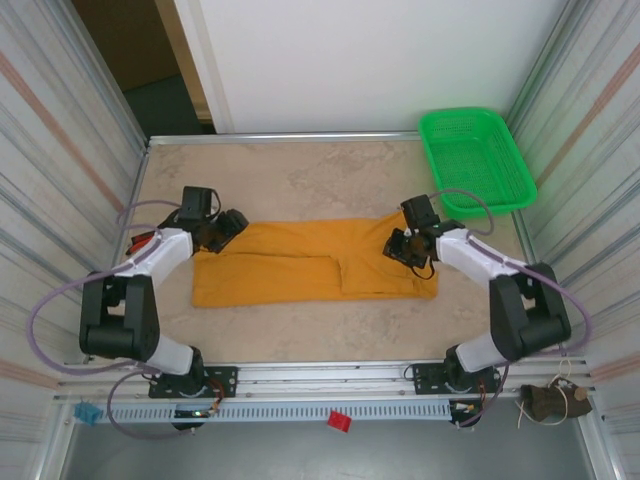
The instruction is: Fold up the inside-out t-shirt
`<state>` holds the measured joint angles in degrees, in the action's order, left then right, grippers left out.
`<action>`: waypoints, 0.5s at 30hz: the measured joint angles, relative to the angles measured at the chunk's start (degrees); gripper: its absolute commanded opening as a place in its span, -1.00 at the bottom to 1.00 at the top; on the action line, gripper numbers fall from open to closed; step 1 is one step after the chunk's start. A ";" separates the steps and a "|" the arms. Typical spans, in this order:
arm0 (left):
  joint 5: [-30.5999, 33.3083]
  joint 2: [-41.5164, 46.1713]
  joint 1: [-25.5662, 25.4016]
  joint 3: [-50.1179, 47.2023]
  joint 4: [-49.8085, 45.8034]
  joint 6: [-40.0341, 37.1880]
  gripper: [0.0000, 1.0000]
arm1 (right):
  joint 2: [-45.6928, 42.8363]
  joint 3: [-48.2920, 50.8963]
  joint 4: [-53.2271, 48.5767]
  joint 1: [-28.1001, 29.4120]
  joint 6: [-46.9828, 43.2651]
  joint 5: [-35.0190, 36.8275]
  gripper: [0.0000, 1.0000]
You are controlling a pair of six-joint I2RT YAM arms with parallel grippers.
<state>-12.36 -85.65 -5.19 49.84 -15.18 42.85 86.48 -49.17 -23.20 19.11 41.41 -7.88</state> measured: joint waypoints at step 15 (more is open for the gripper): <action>-0.31 -4.13 3.67 -4.59 1.62 -3.28 0.22 | -2.21 9.07 3.52 -0.85 8.44 4.02 -0.54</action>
<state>-12.67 -89.78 -1.52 45.25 -13.56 39.57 84.27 -40.10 -19.68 18.26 49.84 -3.86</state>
